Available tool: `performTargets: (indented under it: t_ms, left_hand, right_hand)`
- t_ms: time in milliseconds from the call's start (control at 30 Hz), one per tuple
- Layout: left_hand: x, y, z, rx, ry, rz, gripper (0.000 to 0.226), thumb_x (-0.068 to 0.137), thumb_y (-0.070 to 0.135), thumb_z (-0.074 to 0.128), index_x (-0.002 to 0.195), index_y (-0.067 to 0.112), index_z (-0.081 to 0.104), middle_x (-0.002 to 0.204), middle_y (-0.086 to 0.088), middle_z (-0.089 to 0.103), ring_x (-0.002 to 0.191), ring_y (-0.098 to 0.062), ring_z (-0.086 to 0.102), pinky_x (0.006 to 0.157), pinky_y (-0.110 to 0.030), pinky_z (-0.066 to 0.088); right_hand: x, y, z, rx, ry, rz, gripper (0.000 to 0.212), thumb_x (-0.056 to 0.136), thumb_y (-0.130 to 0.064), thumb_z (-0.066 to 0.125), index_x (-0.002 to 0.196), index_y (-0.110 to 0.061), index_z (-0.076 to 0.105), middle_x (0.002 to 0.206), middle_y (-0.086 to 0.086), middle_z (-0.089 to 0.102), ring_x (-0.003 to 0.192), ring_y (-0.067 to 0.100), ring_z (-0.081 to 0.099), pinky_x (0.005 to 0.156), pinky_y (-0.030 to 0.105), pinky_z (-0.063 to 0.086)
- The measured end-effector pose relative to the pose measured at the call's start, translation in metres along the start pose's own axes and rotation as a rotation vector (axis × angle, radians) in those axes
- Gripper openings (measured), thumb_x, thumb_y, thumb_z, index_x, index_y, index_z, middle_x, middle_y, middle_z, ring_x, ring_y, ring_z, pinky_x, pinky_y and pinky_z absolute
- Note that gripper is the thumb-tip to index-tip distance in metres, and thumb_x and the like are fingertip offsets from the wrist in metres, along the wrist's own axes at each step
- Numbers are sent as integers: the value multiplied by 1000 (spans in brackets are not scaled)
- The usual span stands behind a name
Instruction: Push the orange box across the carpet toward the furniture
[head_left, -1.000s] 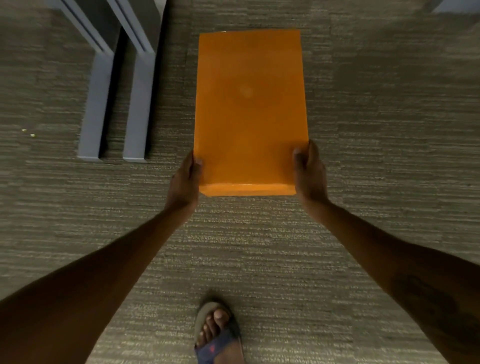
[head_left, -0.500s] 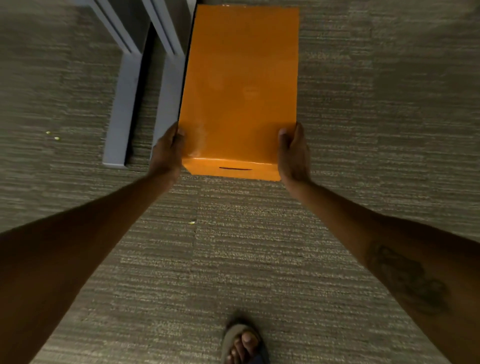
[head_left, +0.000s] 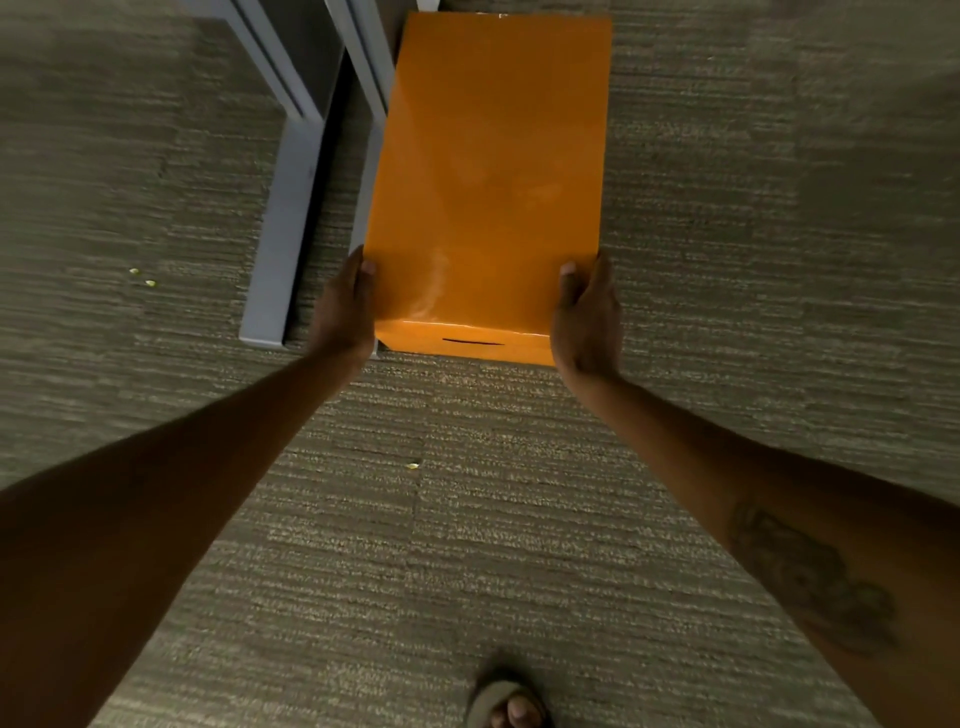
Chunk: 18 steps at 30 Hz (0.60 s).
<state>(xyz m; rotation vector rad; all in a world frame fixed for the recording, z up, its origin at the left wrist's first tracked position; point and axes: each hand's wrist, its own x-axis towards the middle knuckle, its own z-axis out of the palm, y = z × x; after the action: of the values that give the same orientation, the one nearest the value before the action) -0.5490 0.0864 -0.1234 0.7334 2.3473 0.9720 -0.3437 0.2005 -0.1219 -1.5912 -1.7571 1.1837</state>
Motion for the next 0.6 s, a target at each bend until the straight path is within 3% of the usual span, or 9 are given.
performTargets:
  t_ms: [67, 133, 200, 300, 367, 467, 533, 600]
  left_hand:
    - [0, 1, 1, -26, -1, -4, 47, 104, 42, 30, 144, 21, 46, 132, -15, 58, 100, -21, 53, 65, -19, 36]
    - [-3, 4, 3, -9, 37, -33, 49, 104, 42, 31, 148, 24, 41, 135, -16, 56, 106, -24, 54, 77, -26, 40]
    - [-7, 11, 5, 136, 106, -56, 50, 104, 43, 30, 151, 27, 38, 131, -19, 59, 110, -34, 58, 79, -35, 40]
    - [-18, 29, 3, 361, 175, -4, 47, 105, 33, 31, 152, 30, 36, 139, -15, 57, 110, -39, 61, 76, -42, 46]
    - [-26, 36, 4, 448, 161, 98, 50, 105, 18, 32, 153, 27, 33, 154, -8, 44, 122, -35, 56, 87, -49, 52]
    - [-37, 38, 10, 475, 100, 112, 57, 102, 5, 27, 156, 24, 26, 163, -2, 26, 143, -34, 35, 106, -57, 42]
    - [-49, 41, 16, 529, 48, 67, 65, 98, -1, 27, 157, 23, 21, 166, -1, 18, 151, -33, 19, 117, -55, 30]
    - [-64, 50, 22, 567, 34, 31, 68, 95, 0, 32, 157, 23, 20, 166, -1, 16, 152, -31, 15, 120, -51, 25]
  right_hand:
    - [0, 0, 1, -3, -4, 0, 40, 108, -34, 34, 137, -7, 42, 124, 12, 60, 94, 21, 58, 73, 29, 38]
    - [0, 1, 1, -18, -6, -4, 42, 108, -34, 34, 140, -7, 40, 126, 12, 59, 93, 17, 54, 75, 31, 39]
    - [0, 0, 0, -38, -10, -11, 44, 108, -35, 33, 143, -7, 37, 130, 14, 58, 97, 22, 58, 78, 34, 45]
    - [0, -2, -4, -155, -31, 0, 56, 107, -41, 31, 154, -10, 25, 148, 15, 48, 120, 35, 59, 92, 41, 50]
    - [0, -3, -8, -228, -47, 18, 63, 107, -44, 31, 158, -11, 16, 158, 14, 37, 136, 36, 48, 108, 47, 43]
    - [-4, -5, -16, -275, -69, 9, 64, 107, -39, 34, 159, -9, 15, 163, 13, 28, 145, 33, 37, 116, 46, 35]
    - [-11, -3, -21, -310, -89, -36, 62, 107, -33, 37, 160, -9, 14, 164, 12, 26, 146, 32, 36, 116, 44, 35]
    - [-23, -2, -27, -363, -127, -107, 61, 107, -28, 37, 160, -9, 14, 165, 11, 23, 147, 30, 33, 117, 43, 34]
